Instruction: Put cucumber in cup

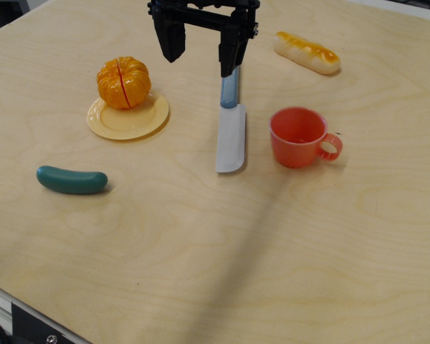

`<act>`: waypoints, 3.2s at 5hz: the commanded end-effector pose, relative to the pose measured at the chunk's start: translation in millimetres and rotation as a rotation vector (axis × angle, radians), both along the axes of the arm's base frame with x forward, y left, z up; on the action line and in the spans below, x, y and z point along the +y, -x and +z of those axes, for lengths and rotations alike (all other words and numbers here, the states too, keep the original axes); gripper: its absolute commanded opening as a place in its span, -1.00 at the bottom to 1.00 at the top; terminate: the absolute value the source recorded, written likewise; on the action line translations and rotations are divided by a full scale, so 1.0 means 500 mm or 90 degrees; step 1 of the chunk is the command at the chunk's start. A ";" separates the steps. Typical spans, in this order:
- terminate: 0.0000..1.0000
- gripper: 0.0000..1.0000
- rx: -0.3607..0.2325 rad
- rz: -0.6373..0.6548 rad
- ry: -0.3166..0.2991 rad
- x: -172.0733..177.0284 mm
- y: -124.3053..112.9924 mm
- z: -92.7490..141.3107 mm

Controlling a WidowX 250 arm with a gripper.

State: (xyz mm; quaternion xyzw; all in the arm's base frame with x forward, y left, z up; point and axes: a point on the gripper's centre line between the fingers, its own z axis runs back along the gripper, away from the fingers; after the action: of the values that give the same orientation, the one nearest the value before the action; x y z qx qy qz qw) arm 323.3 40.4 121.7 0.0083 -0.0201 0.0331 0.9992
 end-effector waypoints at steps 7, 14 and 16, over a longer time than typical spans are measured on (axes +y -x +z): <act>-1.00 1.00 0.015 -0.291 -0.076 0.144 0.212 -0.075; -1.00 -1.00 0.039 -0.407 -0.028 0.186 0.179 -0.216; -1.00 -1.00 0.002 -0.327 -0.033 0.168 0.149 -0.195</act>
State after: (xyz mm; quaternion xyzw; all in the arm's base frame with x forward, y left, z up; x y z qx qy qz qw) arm 233.8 115.0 10.8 0.0078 0.0003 -0.2174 0.9761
